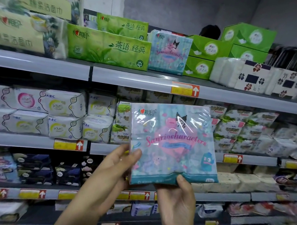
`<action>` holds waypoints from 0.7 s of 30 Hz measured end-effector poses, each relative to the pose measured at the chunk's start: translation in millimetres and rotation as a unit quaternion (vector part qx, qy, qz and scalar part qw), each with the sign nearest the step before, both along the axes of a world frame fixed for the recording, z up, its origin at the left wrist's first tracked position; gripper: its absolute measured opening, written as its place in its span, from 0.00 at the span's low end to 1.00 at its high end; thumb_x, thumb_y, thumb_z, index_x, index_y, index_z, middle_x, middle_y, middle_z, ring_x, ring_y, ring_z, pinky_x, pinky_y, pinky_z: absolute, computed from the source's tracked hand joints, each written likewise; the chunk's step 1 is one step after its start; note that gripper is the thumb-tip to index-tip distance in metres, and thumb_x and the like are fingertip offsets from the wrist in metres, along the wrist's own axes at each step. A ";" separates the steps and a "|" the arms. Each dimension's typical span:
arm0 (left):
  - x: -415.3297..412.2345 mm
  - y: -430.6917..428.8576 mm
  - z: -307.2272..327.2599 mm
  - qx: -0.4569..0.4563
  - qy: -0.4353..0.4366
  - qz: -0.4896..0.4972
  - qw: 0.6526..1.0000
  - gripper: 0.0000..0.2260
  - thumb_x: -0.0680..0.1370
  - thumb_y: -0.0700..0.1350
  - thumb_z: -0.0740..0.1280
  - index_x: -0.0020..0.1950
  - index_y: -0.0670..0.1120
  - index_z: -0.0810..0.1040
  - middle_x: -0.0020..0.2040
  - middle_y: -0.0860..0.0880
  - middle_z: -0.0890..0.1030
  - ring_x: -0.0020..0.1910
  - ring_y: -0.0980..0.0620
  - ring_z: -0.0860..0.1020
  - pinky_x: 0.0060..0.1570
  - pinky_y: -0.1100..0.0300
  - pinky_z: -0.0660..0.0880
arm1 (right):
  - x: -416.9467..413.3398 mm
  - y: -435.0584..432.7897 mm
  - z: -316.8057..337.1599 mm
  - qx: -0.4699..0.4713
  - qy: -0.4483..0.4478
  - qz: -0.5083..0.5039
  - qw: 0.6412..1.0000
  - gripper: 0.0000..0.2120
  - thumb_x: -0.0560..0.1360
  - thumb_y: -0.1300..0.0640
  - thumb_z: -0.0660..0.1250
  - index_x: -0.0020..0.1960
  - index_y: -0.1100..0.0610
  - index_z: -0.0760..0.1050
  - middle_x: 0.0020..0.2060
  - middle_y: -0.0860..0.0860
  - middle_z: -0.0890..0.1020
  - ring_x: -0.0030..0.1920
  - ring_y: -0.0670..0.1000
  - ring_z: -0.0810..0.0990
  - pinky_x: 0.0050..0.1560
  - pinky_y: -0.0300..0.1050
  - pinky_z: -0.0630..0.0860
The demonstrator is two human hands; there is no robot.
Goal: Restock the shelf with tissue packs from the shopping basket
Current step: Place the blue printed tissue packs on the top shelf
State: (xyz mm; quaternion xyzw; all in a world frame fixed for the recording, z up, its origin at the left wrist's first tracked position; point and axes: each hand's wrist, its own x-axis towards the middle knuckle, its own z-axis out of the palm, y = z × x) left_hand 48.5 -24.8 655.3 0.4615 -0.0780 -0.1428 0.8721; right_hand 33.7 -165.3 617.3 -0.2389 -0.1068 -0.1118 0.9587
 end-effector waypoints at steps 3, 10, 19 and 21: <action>-2.8 4.1 -0.1 -0.006 0.000 0.007 1.000 0.26 0.65 0.41 0.75 0.62 0.44 0.76 0.57 0.42 0.83 0.55 0.45 0.82 0.44 0.54 0.82 | -1.9 -1.3 -6.0 -0.008 0.030 0.025 0.999 0.48 0.43 0.60 0.85 0.63 0.52 0.75 0.55 0.58 0.83 0.53 0.58 0.83 0.44 0.54 0.81; -0.2 20.6 -8.5 -0.035 0.026 0.044 0.998 0.35 0.53 0.46 0.83 0.58 0.43 0.78 0.52 0.40 0.84 0.49 0.43 0.84 0.38 0.51 0.82 | 2.2 -17.6 3.8 -0.035 -0.003 0.024 0.999 0.39 0.66 0.55 0.77 0.73 0.59 0.65 0.71 0.64 0.67 0.67 0.63 0.72 0.65 0.64 0.68; 11.1 54.8 -4.3 -0.009 -0.015 -0.023 1.000 0.49 0.36 0.42 0.85 0.57 0.40 0.80 0.53 0.35 0.83 0.51 0.35 0.82 0.44 0.45 0.80 | -6.9 -35.0 31.6 -0.295 0.110 0.016 0.949 0.42 0.41 0.59 0.85 0.55 0.58 0.78 0.45 0.58 0.86 0.43 0.59 0.85 0.35 0.48 0.83; 12.9 54.0 -4.9 -0.017 -0.009 -0.010 1.000 0.50 0.36 0.43 0.85 0.58 0.40 0.79 0.53 0.34 0.82 0.50 0.35 0.82 0.44 0.44 0.80 | -3.8 -32.4 29.6 -0.304 0.130 -0.007 0.944 0.42 0.43 0.58 0.84 0.56 0.59 0.78 0.46 0.58 0.86 0.44 0.58 0.85 0.35 0.46 0.82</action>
